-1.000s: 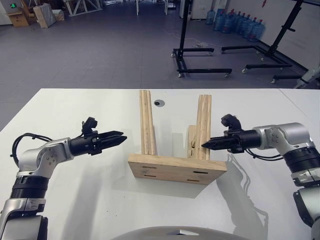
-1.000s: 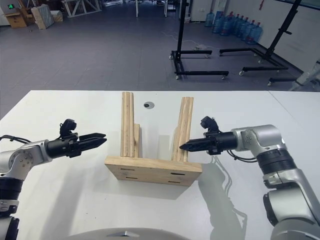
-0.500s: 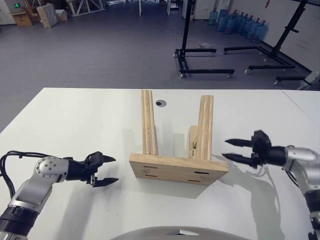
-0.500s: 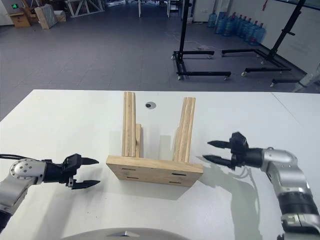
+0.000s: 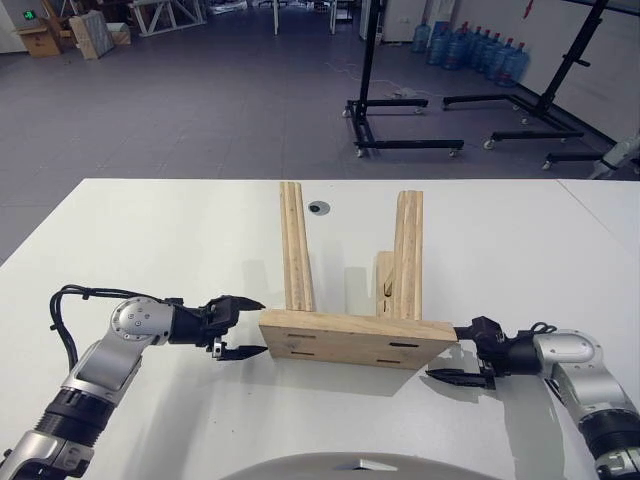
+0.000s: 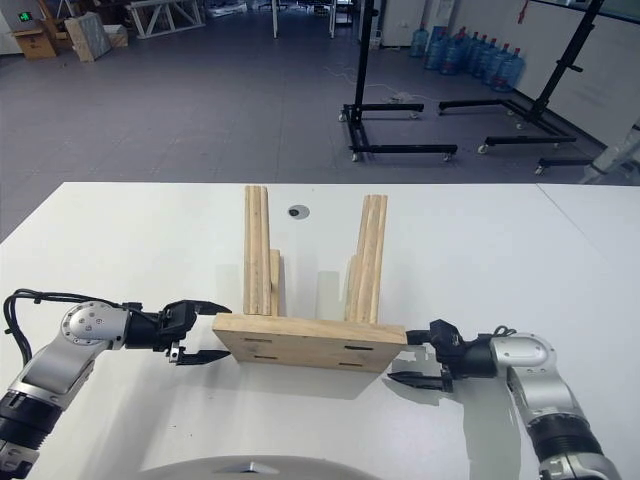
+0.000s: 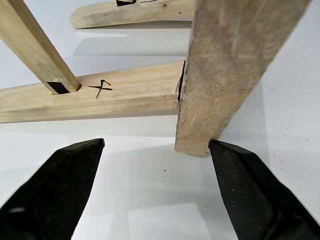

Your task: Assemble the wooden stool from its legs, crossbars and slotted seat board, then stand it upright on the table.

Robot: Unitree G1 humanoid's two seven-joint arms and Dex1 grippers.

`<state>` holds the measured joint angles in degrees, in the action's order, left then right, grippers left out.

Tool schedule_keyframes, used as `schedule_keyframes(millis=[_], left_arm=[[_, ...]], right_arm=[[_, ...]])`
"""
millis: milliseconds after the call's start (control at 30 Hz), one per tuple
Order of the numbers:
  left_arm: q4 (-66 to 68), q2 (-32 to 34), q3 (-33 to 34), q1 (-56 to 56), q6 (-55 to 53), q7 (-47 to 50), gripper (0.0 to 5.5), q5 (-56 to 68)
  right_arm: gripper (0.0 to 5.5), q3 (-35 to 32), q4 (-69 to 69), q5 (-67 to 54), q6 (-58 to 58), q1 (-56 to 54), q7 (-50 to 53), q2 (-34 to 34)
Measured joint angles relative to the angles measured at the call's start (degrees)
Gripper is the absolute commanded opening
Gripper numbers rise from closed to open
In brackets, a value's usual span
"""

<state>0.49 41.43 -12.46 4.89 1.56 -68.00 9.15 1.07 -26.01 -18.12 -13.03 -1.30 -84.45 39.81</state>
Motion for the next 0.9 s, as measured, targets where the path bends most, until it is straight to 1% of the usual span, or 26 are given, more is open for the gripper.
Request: schedule_keyframes(millis=[167, 300, 600, 733, 900], left_arm=[[0.1, -0.8, -0.7, 0.9, -1.2, -0.8, 3.84, 0.6], [-0.4, -3.1, -1.3, 2.6, -2.2, -0.5, 3.84, 1.1], [-2.3, -1.8, -1.0, 0.7, -2.4, -0.4, 3.84, 1.0], [-1.6, -3.7, -1.6, 1.8, -2.3, 0.6, 3.20, 1.0], [-0.9, -3.9, -2.0, 1.8, -2.1, -0.2, 2.42, 1.3]], right_arm=[[3.53, 0.4, -5.5, 0.4, -4.2, -2.5, -0.6, -2.3], [3.53, 0.6, -9.1, 0.4, -7.1, -4.5, -1.1, -3.3], [3.53, 0.9, -6.5, 0.2, -5.8, -4.8, -1.6, -3.3], [2.84, 0.8, -5.5, 0.1, -5.7, -4.8, -1.6, -3.7], [1.92, 1.0, -3.4, -0.8, -3.8, -4.9, -3.0, -3.9]])
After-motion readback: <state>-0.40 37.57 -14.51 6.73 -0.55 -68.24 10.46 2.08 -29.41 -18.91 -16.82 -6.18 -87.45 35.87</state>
